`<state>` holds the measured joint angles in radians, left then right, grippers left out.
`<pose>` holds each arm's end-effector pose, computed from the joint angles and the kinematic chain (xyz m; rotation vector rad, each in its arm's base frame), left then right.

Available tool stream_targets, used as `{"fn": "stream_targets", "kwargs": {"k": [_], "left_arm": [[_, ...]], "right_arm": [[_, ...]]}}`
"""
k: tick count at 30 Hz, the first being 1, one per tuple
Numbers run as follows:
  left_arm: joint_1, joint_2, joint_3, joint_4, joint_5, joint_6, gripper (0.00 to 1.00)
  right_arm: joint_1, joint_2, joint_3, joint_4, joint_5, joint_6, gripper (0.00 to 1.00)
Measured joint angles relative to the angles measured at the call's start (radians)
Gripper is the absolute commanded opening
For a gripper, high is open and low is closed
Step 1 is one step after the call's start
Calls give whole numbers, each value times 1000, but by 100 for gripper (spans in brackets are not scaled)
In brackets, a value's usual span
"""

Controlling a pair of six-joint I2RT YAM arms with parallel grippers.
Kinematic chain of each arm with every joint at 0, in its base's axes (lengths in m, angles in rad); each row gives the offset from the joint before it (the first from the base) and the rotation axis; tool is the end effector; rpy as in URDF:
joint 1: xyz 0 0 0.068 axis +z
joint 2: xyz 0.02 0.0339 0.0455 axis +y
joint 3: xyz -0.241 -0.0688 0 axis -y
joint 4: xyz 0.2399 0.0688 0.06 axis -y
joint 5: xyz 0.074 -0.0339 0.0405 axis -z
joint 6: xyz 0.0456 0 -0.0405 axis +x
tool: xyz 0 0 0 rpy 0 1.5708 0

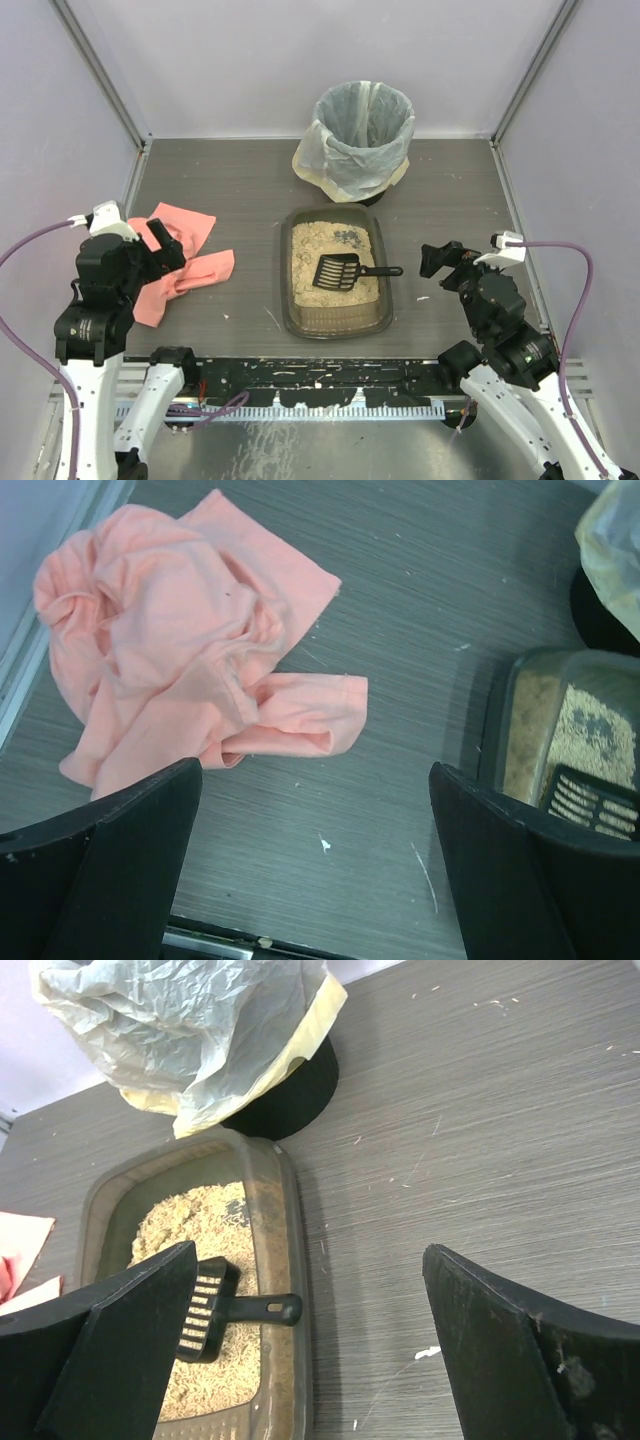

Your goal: Clean the litter box

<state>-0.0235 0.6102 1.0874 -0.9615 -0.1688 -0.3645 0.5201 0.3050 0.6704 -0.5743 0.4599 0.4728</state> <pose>0.1135 0.0050 0.3597 -0.4501 1.9983 -0.0683 0.1013 0.0347 0.3038 0.2883 1.7445 0.3129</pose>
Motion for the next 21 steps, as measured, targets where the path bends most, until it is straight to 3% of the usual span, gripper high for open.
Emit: {"fn": "stream_targets", "kwargs": {"k": [13, 21], "left_arm": [[-274, 8, 25, -35, -48, 75, 98], [-572, 2, 25, -27, -84, 125, 98]], "right_arm": [[0, 3, 0, -17, 108, -4, 100], [0, 10, -9, -19, 132, -8, 100]]}}
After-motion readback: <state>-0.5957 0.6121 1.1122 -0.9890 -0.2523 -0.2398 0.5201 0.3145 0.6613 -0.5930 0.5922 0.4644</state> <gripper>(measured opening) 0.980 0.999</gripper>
